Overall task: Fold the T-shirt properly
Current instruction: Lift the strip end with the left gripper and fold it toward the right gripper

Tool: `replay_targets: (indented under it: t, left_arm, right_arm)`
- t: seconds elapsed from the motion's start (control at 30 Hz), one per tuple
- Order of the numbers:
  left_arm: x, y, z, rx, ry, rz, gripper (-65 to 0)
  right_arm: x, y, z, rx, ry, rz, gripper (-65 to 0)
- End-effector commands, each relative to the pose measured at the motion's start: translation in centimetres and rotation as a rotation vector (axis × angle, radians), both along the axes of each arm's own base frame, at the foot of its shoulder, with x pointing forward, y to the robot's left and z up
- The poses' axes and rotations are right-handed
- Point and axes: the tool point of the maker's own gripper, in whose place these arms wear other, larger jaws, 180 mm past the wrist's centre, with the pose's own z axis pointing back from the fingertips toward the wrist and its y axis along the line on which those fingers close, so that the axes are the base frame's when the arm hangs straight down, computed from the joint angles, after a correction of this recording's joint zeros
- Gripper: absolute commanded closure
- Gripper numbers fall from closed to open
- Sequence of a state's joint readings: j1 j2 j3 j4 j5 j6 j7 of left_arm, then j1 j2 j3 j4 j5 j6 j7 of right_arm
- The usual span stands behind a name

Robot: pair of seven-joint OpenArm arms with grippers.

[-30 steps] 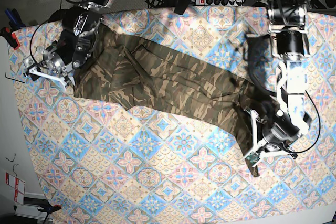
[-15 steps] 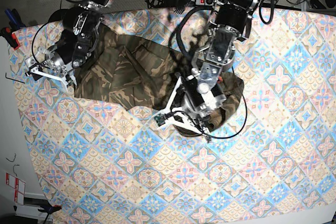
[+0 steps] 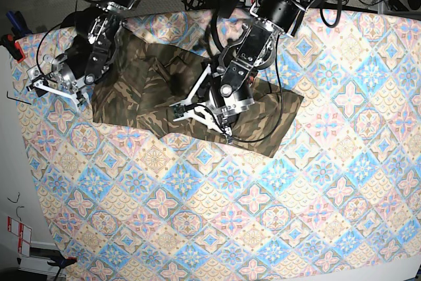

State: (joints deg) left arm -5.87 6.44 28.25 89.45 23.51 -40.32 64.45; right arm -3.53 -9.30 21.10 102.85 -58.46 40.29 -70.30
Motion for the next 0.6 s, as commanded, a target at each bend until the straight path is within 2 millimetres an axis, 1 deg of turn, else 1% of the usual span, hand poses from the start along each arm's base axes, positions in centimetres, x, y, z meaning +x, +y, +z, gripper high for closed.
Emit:
replay_targets:
  t: [0.0,0.07,0.1,0.13,0.17,0.23,0.27,0.33,0.4,0.47,0.5,0.53,0.57]
  left_arm:
    - [1.2,-2.3,2.3,-0.085,-0.052,-0.01,-28.4]
    - [1.5,-3.2,2.8,-0.126,-0.066,-0.022,-33.3]
    - [1.6,-3.7,3.1,-0.149,-0.076,-0.031,-34.7]
    - [1.6,-4.2,3.4,-0.177,-0.085,-0.042,-35.1]
    - [1.7,-5.1,4.0,-0.214,-0.105,-0.068,-35.0]
    - [1.0,-7.8,5.3,-0.293,-0.133,-0.151,-35.0]
    - [1.0,-8.6,5.9,-0.315,-0.145,-0.175,-35.0]
    - [1.1,-9.4,7.6,-0.354,-0.175,-0.196,-35.0]
    - [1.3,-9.8,9.6,-0.416,-0.203,-0.197,-35.0]
    - [2.1,-9.1,11.9,-0.456,-0.257,-0.169,-35.0]
    - [3.0,-7.8,13.0,-0.454,-0.291,-0.124,-35.0]
    - [4.0,-5.9,13.6,-0.429,-0.316,-0.064,-35.0]
    - [5.1,-3.6,13.9,-0.39,-0.334,0.009,-35.0]
  right_arm:
    - [0.4,-0.5,0.9,-0.031,-0.014,-0.006,-48.6]
    - [0.5,-0.4,0.9,-0.031,-0.016,-0.005,-48.6]
    - [0.6,-0.4,1.0,-0.031,-0.018,-0.003,-48.6]
    - [0.6,-0.4,1.0,-0.031,-0.018,-0.003,-48.6]
    - [0.6,-0.4,1.0,-0.031,-0.018,-0.003,-48.6]
    - [0.6,-0.4,1.0,-0.029,-0.019,-0.003,-48.6]
    - [0.6,-0.4,1.0,-0.029,-0.019,-0.003,-48.6]
    - [0.6,-0.4,0.9,-0.029,-0.018,-0.005,-48.6]
    - [0.5,-0.5,0.9,-0.03,-0.018,-0.008,-48.6]
    - [0.4,-0.5,0.9,-0.03,-0.017,-0.011,-48.4]
    - [0.5,-0.6,1.1,-0.032,-0.022,-0.011,-48.4]
    - [0.4,-0.7,1.3,-0.036,-0.027,-0.014,-48.3]
    - [0.5,-0.7,1.3,-0.035,-0.031,-0.013,-48.3]
